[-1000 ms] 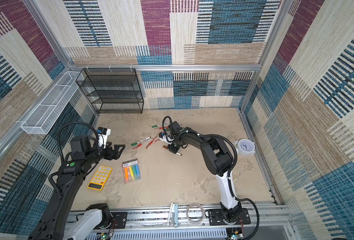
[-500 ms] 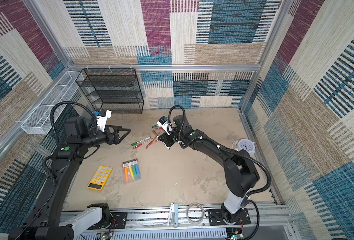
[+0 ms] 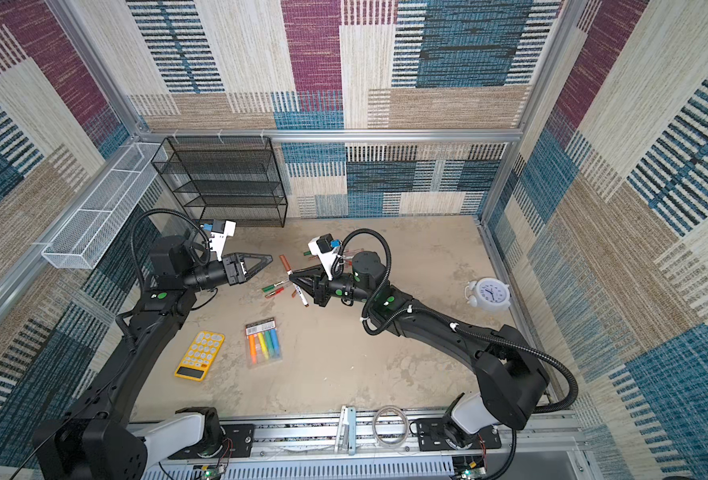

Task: Open the pen caps
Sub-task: 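Lift the marker with the right gripper toward the left gripper, then grasp the brown cap with the left gripper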

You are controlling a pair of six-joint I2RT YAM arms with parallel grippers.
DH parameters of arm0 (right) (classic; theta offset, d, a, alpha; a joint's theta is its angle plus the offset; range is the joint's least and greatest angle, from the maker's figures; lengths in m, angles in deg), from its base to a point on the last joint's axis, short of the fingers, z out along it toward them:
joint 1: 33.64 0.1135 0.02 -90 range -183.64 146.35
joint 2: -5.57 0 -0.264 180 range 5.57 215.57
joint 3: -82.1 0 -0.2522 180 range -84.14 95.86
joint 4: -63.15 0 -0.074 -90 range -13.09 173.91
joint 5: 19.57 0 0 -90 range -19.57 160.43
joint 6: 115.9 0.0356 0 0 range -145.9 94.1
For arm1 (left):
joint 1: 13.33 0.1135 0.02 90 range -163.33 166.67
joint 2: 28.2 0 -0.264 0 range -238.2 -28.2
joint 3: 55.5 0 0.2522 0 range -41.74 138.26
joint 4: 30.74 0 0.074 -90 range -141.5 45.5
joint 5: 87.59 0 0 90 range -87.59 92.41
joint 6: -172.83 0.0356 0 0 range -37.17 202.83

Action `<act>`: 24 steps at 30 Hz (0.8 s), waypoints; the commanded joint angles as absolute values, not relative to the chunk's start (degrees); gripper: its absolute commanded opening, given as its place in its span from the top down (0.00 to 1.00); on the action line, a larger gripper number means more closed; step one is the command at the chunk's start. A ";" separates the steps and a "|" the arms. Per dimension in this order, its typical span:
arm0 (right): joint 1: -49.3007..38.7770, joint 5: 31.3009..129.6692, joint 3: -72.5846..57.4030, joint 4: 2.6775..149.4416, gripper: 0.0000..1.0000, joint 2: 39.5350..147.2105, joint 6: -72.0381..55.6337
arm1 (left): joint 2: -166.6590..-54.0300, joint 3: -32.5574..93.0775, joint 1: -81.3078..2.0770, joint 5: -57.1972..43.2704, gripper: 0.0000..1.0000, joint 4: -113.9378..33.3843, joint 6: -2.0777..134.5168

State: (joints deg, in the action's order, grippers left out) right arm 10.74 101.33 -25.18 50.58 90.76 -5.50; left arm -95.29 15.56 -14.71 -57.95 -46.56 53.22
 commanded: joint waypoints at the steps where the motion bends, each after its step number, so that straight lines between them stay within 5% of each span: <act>1: 11.48 101.00 -23.28 45.25 0.92 91.93 -2.49 | -95.43 15.54 -15.59 -59.73 0.30 -42.74 51.22; 12: 12.41 99.94 -22.04 43.56 0.92 95.31 -1.24 | -95.48 17.33 -16.85 -62.09 0.43 -42.75 51.67; 24: 12.32 97.48 -21.88 44.94 0.92 96.15 -2.01 | -94.02 16.53 -14.91 -64.53 0.42 -42.78 53.21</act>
State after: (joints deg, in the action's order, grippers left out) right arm 12.27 98.31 -22.63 45.10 95.35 -2.85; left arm -94.09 16.13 -14.87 -62.17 -44.31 51.58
